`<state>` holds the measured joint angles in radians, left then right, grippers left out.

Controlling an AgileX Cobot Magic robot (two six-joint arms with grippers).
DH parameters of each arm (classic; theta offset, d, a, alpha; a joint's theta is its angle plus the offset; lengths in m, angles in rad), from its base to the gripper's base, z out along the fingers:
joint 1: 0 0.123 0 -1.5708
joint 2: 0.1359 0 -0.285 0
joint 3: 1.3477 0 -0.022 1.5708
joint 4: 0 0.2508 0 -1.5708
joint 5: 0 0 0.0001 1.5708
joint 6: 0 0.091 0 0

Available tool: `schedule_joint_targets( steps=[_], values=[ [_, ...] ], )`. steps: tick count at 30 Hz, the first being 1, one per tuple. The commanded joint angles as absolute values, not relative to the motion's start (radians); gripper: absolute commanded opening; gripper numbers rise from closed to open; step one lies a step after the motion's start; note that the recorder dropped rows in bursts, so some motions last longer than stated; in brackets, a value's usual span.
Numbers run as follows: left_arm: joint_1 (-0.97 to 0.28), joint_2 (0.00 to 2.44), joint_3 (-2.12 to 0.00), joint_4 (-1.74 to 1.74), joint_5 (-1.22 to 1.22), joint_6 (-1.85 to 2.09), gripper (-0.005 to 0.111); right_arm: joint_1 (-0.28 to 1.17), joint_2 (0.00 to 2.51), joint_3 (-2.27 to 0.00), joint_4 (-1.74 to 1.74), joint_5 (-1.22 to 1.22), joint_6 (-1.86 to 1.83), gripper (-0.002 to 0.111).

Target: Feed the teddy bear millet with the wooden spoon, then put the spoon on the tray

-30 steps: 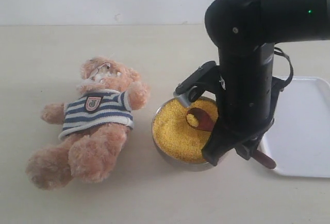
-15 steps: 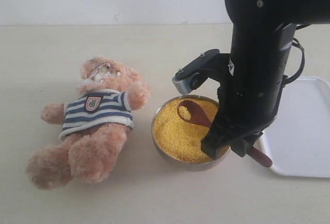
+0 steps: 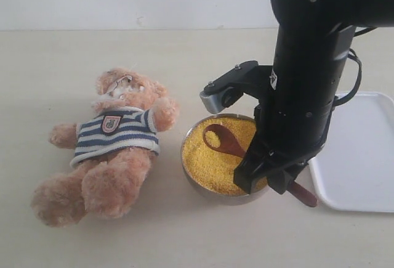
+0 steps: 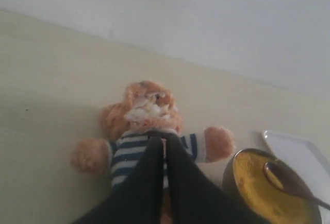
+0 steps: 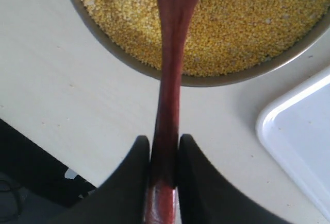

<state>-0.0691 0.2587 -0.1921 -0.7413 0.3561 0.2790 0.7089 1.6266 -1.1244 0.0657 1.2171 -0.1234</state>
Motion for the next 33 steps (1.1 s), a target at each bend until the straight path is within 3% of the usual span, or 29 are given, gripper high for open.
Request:
schedule_joint_targets(
  steps=[1, 4, 10, 18, 21, 33],
  values=[
    [-0.074, 0.46, -0.262, -0.755, 0.367, 0.378, 0.004, 0.706, 1.615, -1.129, 0.069, 1.221, -0.137, -0.001],
    [-0.074, 0.586, -0.311, -0.857, 0.384, 0.52, 0.008, 0.706, 1.615, -1.129, 0.069, 1.221, -0.138, -0.001],
    [-0.074, 0.858, -0.427, -1.006, 0.479, 0.732, 0.045, 0.706, 1.576, -1.129, 0.069, 1.221, -0.141, -0.001],
    [-0.074, 1.175, -0.524, -1.011, 0.503, 0.789, 0.072, 0.706, 1.507, -1.129, 0.072, 1.221, -0.141, -0.001],
    [-0.074, 1.265, -0.561, -1.013, 0.552, 0.802, 0.077, 0.706, 1.497, -1.129, 0.072, 1.221, -0.141, -0.001],
    [-0.074, 1.369, -0.617, -1.118, 0.628, 0.805, 0.078, 0.706, 1.497, -1.129, 0.072, 1.221, -0.141, -0.001]
  ],
)
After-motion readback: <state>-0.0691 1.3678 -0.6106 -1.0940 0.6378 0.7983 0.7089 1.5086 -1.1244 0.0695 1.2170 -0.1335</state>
